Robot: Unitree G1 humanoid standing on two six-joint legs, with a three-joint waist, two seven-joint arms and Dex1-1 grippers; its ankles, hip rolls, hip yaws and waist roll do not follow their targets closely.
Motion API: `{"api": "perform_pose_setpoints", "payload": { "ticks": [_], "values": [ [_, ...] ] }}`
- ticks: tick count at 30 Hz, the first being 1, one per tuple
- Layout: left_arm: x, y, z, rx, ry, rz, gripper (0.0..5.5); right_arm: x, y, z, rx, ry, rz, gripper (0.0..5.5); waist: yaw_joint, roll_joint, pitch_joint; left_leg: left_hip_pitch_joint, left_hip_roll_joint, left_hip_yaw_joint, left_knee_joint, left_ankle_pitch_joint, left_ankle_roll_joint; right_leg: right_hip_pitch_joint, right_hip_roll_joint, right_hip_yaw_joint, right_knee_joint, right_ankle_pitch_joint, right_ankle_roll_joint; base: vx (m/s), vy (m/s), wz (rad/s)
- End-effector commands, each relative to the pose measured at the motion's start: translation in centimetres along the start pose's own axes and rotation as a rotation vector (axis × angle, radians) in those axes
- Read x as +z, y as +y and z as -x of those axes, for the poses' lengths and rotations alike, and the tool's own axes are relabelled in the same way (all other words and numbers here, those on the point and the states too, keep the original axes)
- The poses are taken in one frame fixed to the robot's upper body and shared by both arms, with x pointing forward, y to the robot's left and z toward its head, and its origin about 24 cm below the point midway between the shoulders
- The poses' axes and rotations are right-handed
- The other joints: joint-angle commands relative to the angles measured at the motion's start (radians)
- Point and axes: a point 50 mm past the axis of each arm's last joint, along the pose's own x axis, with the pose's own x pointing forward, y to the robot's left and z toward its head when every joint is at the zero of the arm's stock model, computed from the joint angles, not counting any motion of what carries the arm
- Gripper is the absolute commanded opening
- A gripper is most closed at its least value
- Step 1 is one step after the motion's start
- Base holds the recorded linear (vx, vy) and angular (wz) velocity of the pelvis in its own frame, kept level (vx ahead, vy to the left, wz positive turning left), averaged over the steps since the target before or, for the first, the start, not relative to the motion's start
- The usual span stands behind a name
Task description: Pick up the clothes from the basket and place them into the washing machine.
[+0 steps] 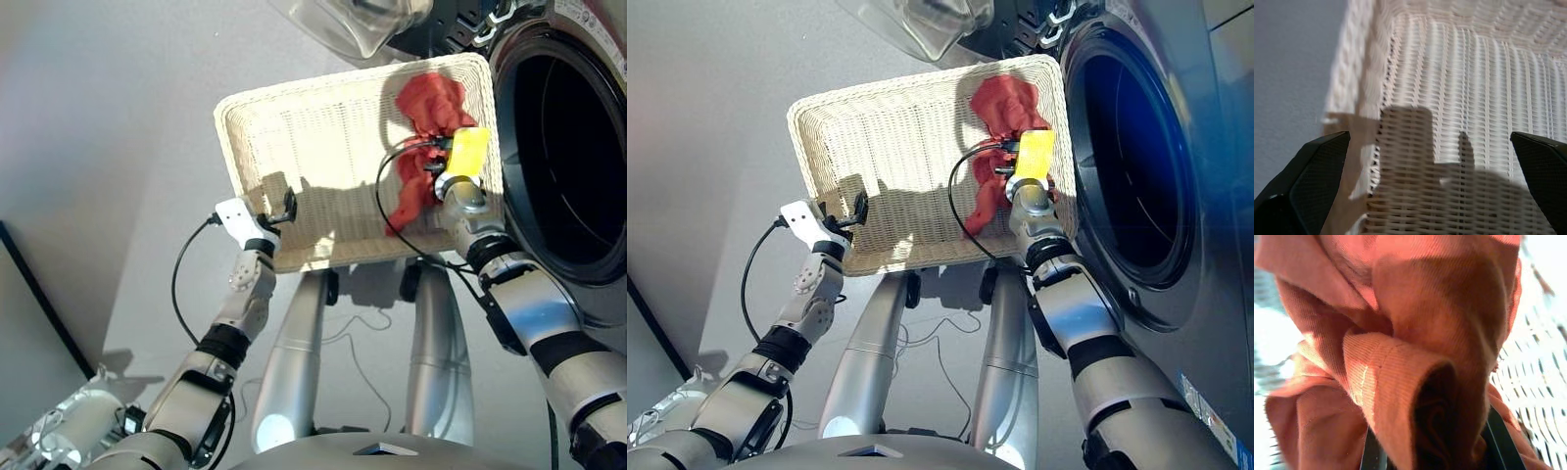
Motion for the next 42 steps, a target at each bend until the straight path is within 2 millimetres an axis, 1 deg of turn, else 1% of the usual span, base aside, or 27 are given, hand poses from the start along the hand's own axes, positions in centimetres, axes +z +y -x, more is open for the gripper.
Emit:
{"api": "perform_pose_setpoints", "payload": {
  "ticks": [1, 2, 4, 5, 7, 9, 11, 12, 13, 14, 17, 18, 19, 20, 21, 22, 23, 25, 27, 29, 30, 32, 36, 37, 39, 40, 42],
  "values": [
    [0.3, 2.2, 0.9, 0.064, -0.043, -0.021, 5.5, 1.9, 0.7, 0.4, 0.048, -0.157, -0.171, 0.0, -0.024, 0.037, -0.041, 0.032, -0.02, 0.05, -0.101, 0.036, 0.047, 0.099, 0.034, 0.005, -0.06, -0.045, 0.064, 0.0, 0.0, 0.0],
    [0.3, 2.2, 0.9, 0.064, -0.043, -0.022, 5.5, 1.9, 0.6, 0.5, 0.048, -0.156, -0.171, 0.0, -0.023, 0.037, -0.041, 0.034, -0.02, 0.05, -0.102, 0.036, 0.047, 0.1, 0.034, 0.005, -0.061, -0.044, 0.064, 0.0, 0.0, 0.0],
    [-0.1, 2.4, 1.1, 0.074, -0.032, -0.023, 5.5, 1.9, 0.0, 1.0, 0.034, -0.195, -0.264, 0.0, -0.035, 0.039, -0.042, 0.05, -0.021, 0.052, -0.112, 0.04, 0.045, 0.118, 0.036, 0.008, -0.077, -0.043, 0.065, 0.0, 0.0, 0.0],
    [-0.1, 2.5, 1.1, 0.078, -0.031, -0.026, 5.5, 2.0, -0.7, 1.1, 0.011, -0.22, -0.31, 0.0, -0.04, 0.04, -0.042, 0.057, -0.022, 0.053, -0.119, 0.041, 0.045, 0.123, 0.037, 0.01, -0.083, -0.042, 0.066, 0.0, 0.0, 0.0],
    [-0.3, 2.8, 1.4, 0.084, -0.031, -0.027, 5.5, 3.2, -1.9, 1.4, -0.025, -0.299, -0.398, 0.0, -0.045, 0.047, -0.045, 0.062, -0.023, 0.055, -0.117, 0.04, 0.045, 0.124, 0.04, 0.015, -0.083, -0.041, 0.065, 0.0, 0.0, 0.0],
    [-0.4, 3.4, 2.0, 0.097, -0.028, -0.035, 5.5, 5.4, -3.7, 1.9, -0.096, -0.419, -0.45, 0.0, -0.049, 0.055, -0.049, 0.06, -0.022, 0.06, -0.112, 0.035, 0.048, 0.119, 0.043, 0.022, -0.079, -0.039, 0.065, 0.0, 0.0, 0.0],
    [-0.7, 3.9, 2.4, 0.105, -0.017, -0.045, 5.5, 7.9, -5.9, 2.6, -0.191, -0.557, -0.502, 0.0, -0.051, 0.062, -0.056, 0.057, -0.023, 0.064, -0.104, 0.028, 0.052, 0.114, 0.045, 0.03, -0.078, -0.038, 0.068, 0.0, 0.0, 0.0],
    [-0.9, 4.0, 2.6, 0.109, -0.011, -0.056, 5.5, 9.6, -7.5, 3.1, -0.265, -0.645, -0.532, 0.0, -0.052, 0.067, -0.061, 0.057, -0.023, 0.065, -0.103, 0.024, 0.054, 0.113, 0.044, 0.033, -0.078, -0.038, 0.071, -0.001, 0.055, -0.194],
    [-1.0, 4.1, 2.7, 0.107, -0.008, -0.062, 5.5, 10.7, -8.9, 3.5, -0.336, -0.708, -0.575, 0.0, -0.05, 0.073, -0.065, 0.057, -0.023, 0.066, -0.1, 0.021, 0.055, 0.11, 0.043, 0.037, -0.076, -0.038, 0.073, 0.008, 0.053, -0.223],
    [-1.1, 4.4, 2.9, 0.112, -0.001, -0.068, 5.5, 11.9, -9.8, 3.9, -0.387, -0.767, -0.605, 0.0, -0.048, 0.076, -0.069, 0.06, -0.023, 0.067, -0.104, 0.019, 0.057, 0.109, 0.044, 0.042, -0.078, -0.037, 0.076, 0.0, 0.05, -0.229],
    [-1.5, 4.5, 3.3, 0.107, 0.013, -0.076, 5.5, 13.4, -12.4, 4.6, -0.509, -0.836, -0.657, 0.0, -0.045, 0.082, -0.074, 0.065, -0.024, 0.075, -0.103, 0.014, 0.062, 0.107, 0.043, 0.054, -0.078, -0.034, 0.08, 0.002, 0.046, -0.212],
    [-1.7, 4.6, 3.4, 0.106, 0.021, -0.078, 5.5, 13.4, -12.9, 4.7, -0.546, -0.838, -0.663, 0.0, -0.047, 0.082, -0.078, 0.064, -0.023, 0.076, -0.099, 0.013, 0.063, 0.107, 0.043, 0.056, -0.078, -0.034, 0.08, 0.0, 0.0, 0.0],
    [-1.9, 4.6, 3.6, 0.106, 0.031, -0.08, 5.5, 13.2, -13.1, 4.9, -0.584, -0.841, -0.671, 0.0, -0.047, 0.084, -0.08, 0.064, -0.024, 0.075, -0.097, 0.011, 0.064, 0.106, 0.043, 0.056, -0.076, -0.035, 0.08, 0.0, 0.0, 0.0],
    [-2.2, 4.5, 3.8, 0.105, 0.043, -0.081, 5.5, 12.4, -13.3, 4.9, -0.618, -0.816, -0.677, 0.0, -0.048, 0.086, -0.084, 0.064, -0.023, 0.074, -0.095, 0.009, 0.066, 0.106, 0.042, 0.055, -0.075, -0.036, 0.079, 0.0, 0.0, 0.0],
    [-2.2, 4.6, 3.8, 0.103, 0.043, -0.088, 5.5, 12.0, -13.1, 4.7, -0.616, -0.791, -0.646, 1.75, -0.049, 0.086, -0.086, 0.062, -0.022, 0.075, -0.09, 0.007, 0.067, 0.107, 0.043, 0.056, -0.073, -0.037, 0.077, 0.0, 0.0, 0.0],
    [-2.1, 4.7, 3.9, 0.104, 0.039, -0.089, 5.5, 11.6, -12.9, 4.6, -0.599, -0.762, -0.602, 3.02, -0.052, 0.084, -0.086, 0.06, -0.022, 0.076, -0.085, 0.007, 0.067, 0.107, 0.043, 0.056, -0.072, -0.035, 0.076, 0.0, 0.0, 0.0],
    [-2.1, 4.7, 3.9, 0.104, 0.039, -0.092, 5.5, 10.7, -12.7, 4.3, -0.596, -0.712, -0.554, 5.5, -0.055, 0.083, -0.086, 0.057, -0.021, 0.076, -0.081, 0.007, 0.066, 0.106, 0.044, 0.056, -0.069, -0.034, 0.074, 0.0, 0.0, 0.0],
    [-2.1, 4.8, 4.0, 0.106, 0.042, -0.091, 5.5, 9.0, -12.2, 3.5, -0.558, -0.62, -0.533, 5.5, -0.057, 0.079, -0.09, 0.054, -0.019, 0.074, -0.08, 0.007, 0.065, 0.106, 0.046, 0.055, -0.072, -0.031, 0.071, 0.0, 0.0, 0.0],
    [-2.0, 5.0, 4.0, 0.112, 0.042, -0.088, 5.5, 7.5, -10.8, 2.9, -0.487, -0.535, -0.469, 5.5, -0.057, 0.075, -0.094, 0.051, -0.015, 0.073, -0.08, 0.01, 0.062, 0.107, 0.047, 0.052, -0.077, -0.026, 0.069, 0.0, 0.0, 0.0],
    [-2.0, 5.2, 4.1, 0.118, 0.045, -0.091, 5.5, 6.4, -9.6, 2.8, -0.438, -0.497, -0.446, 5.5, -0.059, 0.07, -0.098, 0.049, -0.014, 0.073, -0.079, 0.012, 0.06, 0.109, 0.048, 0.05, -0.081, -0.025, 0.067, 0.0, 0.0, 0.0],
    [-2.0, 5.2, 4.2, 0.12, 0.045, -0.092, 5.5, 5.7, -8.7, 2.7, -0.397, -0.473, -0.424, 5.5, -0.06, 0.066, -0.1, 0.049, -0.012, 0.073, -0.08, 0.014, 0.059, 0.111, 0.048, 0.048, -0.083, -0.023, 0.066, 0.0, 0.0, 0.0],
    [-2.1, 5.3, 4.3, 0.123, 0.046, -0.098, 5.5, 4.8, -7.9, 2.7, -0.357, -0.44, -0.407, 5.5, -0.061, 0.061, -0.101, 0.053, -0.011, 0.073, -0.083, 0.017, 0.056, 0.119, 0.049, 0.044, -0.089, -0.02, 0.066, 0.0, 0.0, 0.0],
    [-2.4, 5.9, 4.6, 0.137, 0.069, -0.11, 5.5, 1.7, -6.1, 2.8, -0.256, -0.314, -0.344, 5.5, -0.064, 0.04, -0.108, 0.066, -0.007, 0.069, -0.084, 0.024, 0.053, 0.141, 0.047, 0.033, -0.1, -0.014, 0.065, 0.0, 0.0, 0.0],
    [-2.7, 6.2, 4.8, 0.145, 0.081, -0.114, 5.5, 0.8, -5.7, 2.9, -0.233, -0.28, -0.32, 5.5, -0.065, 0.032, -0.11, 0.071, -0.006, 0.068, -0.085, 0.026, 0.052, 0.149, 0.046, 0.03, -0.104, -0.013, 0.064, 0.0, 0.0, 0.0],
    [-3.3, 6.6, 5.1, 0.163, 0.114, -0.118, 5.5, -1.5, -5.0, 3.3, -0.181, -0.188, -0.26, 5.5, -0.064, 0.016, -0.116, 0.094, -0.005, 0.064, -0.098, 0.031, 0.05, 0.174, 0.044, 0.023, -0.117, -0.007, 0.066, 0.0, 0.0, 0.0],
    [-3.5, 6.8, 5.2, 0.171, 0.125, -0.122, 5.5, -2.1, -4.8, 3.5, -0.172, -0.167, -0.256, 5.5, -0.067, 0.009, -0.115, 0.104, -0.006, 0.063, -0.103, 0.032, 0.05, 0.188, 0.043, 0.021, -0.126, -0.005, 0.065, 0.0, 0.0, 0.0],
    [-4.0, 7.3, 5.5, 0.183, 0.149, -0.132, 5.5, -4.1, -4.3, 4.0, -0.117, -0.088, -0.197, 5.5, -0.068, -0.008, -0.117, 0.135, -0.005, 0.057, -0.123, 0.039, 0.048, 0.221, 0.04, 0.01, -0.148, 0.001, 0.067, 0.0, 0.0, 0.0]
  ]
}}
